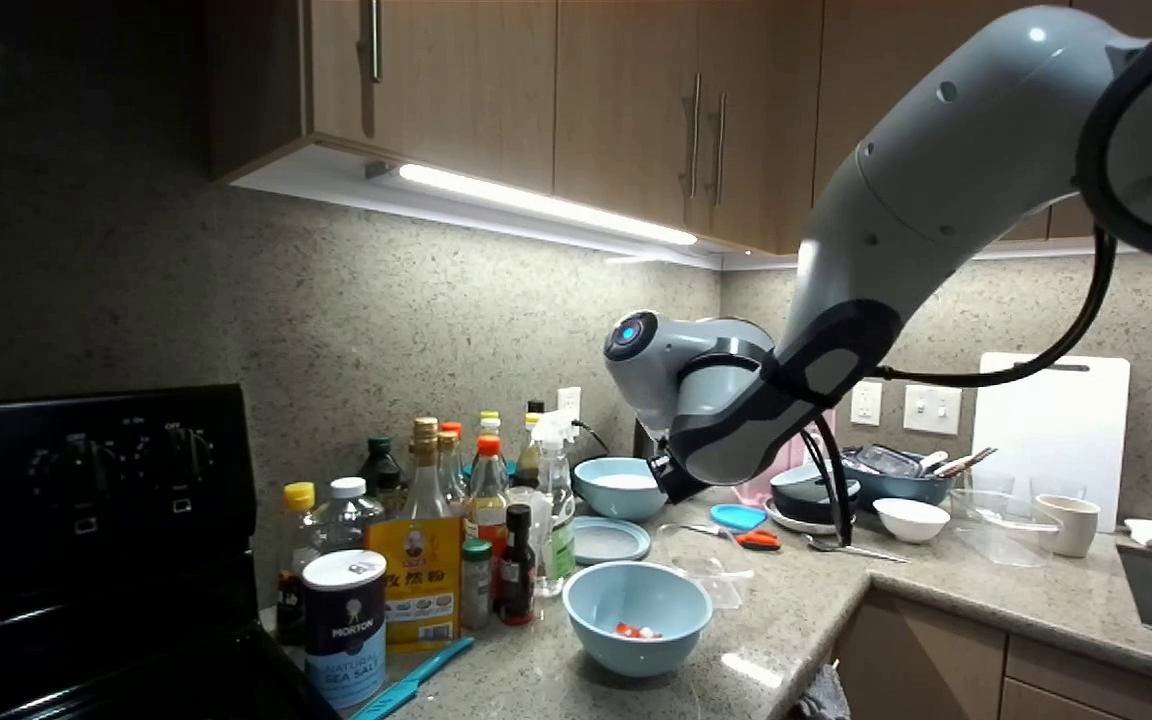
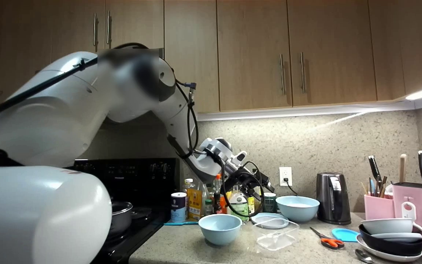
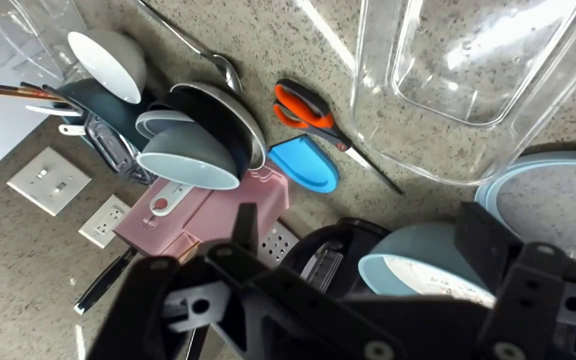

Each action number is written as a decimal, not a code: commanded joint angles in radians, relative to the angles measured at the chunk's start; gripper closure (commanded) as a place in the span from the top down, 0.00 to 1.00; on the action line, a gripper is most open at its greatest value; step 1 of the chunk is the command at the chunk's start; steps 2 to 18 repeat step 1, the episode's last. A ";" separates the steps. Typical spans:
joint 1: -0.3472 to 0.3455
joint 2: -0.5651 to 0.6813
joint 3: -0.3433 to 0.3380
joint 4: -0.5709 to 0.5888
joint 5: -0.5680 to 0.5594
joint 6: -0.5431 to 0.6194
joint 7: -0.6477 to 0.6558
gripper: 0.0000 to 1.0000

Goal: Pour the contents from the clear bowl into the blue bowl

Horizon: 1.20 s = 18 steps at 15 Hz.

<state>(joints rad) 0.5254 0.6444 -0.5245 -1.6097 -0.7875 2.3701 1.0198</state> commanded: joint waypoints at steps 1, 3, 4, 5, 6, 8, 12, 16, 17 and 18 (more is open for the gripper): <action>-0.062 -0.039 0.094 -0.006 -0.093 -0.039 0.060 1.00; -0.062 -0.039 0.094 -0.006 -0.093 -0.039 0.060 1.00; -0.062 -0.039 0.094 -0.006 -0.093 -0.039 0.060 1.00; -0.062 -0.039 0.094 -0.006 -0.093 -0.039 0.060 1.00; -0.062 -0.039 0.094 -0.006 -0.093 -0.039 0.060 1.00; -0.062 -0.039 0.094 -0.006 -0.093 -0.039 0.060 1.00; -0.062 -0.039 0.094 -0.006 -0.093 -0.039 0.060 1.00; -0.062 -0.039 0.094 -0.006 -0.093 -0.039 0.060 1.00; -0.062 -0.039 0.094 -0.006 -0.093 -0.039 0.060 1.00; -0.062 -0.039 0.094 -0.006 -0.093 -0.039 0.060 1.00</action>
